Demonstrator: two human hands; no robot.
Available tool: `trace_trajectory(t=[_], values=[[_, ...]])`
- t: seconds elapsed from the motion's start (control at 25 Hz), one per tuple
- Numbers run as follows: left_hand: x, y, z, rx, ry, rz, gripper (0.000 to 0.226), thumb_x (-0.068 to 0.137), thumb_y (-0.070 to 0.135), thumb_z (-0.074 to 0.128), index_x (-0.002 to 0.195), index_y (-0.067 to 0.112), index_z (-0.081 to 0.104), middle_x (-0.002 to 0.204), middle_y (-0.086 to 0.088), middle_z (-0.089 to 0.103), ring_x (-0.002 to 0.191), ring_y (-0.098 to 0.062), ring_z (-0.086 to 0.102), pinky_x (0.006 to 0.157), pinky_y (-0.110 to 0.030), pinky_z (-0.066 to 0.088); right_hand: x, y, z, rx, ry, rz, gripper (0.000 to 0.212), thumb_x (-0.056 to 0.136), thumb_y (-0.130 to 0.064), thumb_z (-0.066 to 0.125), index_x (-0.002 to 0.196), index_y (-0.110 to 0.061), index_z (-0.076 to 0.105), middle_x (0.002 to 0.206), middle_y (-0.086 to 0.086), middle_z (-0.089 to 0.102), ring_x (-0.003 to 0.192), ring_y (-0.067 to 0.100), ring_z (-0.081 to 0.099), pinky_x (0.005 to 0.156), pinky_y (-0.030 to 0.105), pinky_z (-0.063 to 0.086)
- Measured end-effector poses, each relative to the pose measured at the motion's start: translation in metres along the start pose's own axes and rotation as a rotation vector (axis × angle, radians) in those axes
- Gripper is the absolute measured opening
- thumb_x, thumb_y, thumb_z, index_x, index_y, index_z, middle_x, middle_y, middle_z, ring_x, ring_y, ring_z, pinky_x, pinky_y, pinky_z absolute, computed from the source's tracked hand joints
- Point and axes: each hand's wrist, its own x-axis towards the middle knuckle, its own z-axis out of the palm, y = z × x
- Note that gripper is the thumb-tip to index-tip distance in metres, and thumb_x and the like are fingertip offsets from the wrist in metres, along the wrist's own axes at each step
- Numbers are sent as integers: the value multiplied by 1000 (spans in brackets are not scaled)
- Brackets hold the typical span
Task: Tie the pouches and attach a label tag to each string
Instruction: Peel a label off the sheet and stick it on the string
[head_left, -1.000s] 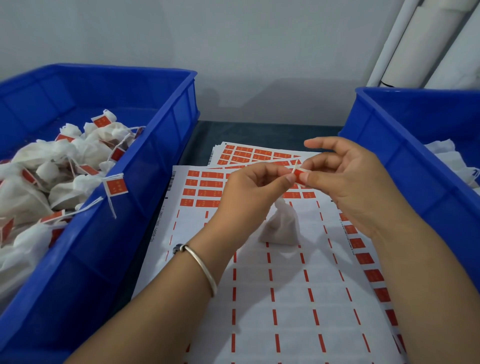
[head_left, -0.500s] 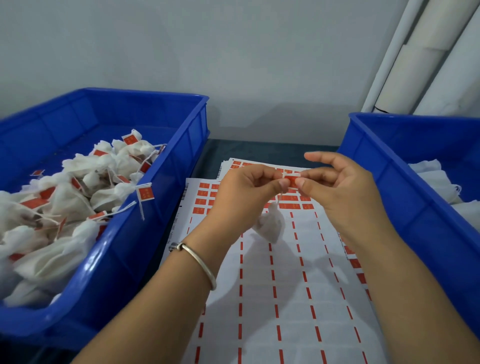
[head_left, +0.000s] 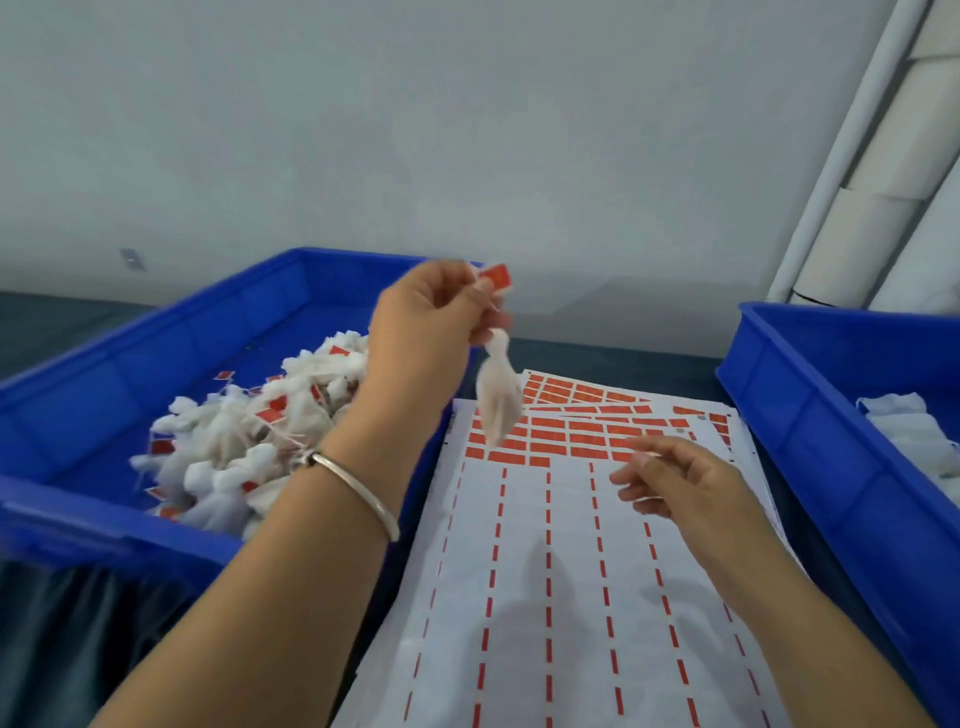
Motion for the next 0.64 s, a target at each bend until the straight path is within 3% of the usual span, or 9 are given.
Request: trace_trajectory(t=[0.2, 0.36, 0.48, 0.64], values=[[21, 25, -78, 120, 153, 82, 14, 92, 10, 57, 79, 16, 58, 74, -1, 68, 70, -12, 70, 69, -25, 56, -26, 2, 13, -52, -116, 27, 12, 94, -25, 54, 94, -32, 64, 75, -16, 71, 75, 5, 68, 68, 17, 55], [52, 17, -135, 281, 263, 26, 23, 92, 6, 54, 72, 18, 55, 72, -4, 65, 64, -10, 68, 76, -33, 56, -43, 3, 23, -127, -192, 34, 14, 94, -22, 54, 93, -33, 62, 79, -15, 70, 75, 5, 67, 70, 16, 51], [73, -1, -160, 386, 314, -35, 22, 92, 9, 54, 72, 17, 52, 73, -4, 65, 70, -12, 67, 83, -40, 55, -50, 1, 28, -159, -223, 43, 15, 94, -22, 55, 90, -35, 61, 80, -16, 70, 77, 6, 67, 71, 16, 49], [86, -31, -176, 537, 369, -53, 21, 91, 12, 50, 70, 14, 58, 86, -7, 70, 81, -23, 65, 80, -42, 54, -55, -2, 28, -195, -244, 49, 17, 93, -20, 55, 90, -35, 60, 78, -16, 70, 76, 5, 67, 71, 14, 48]])
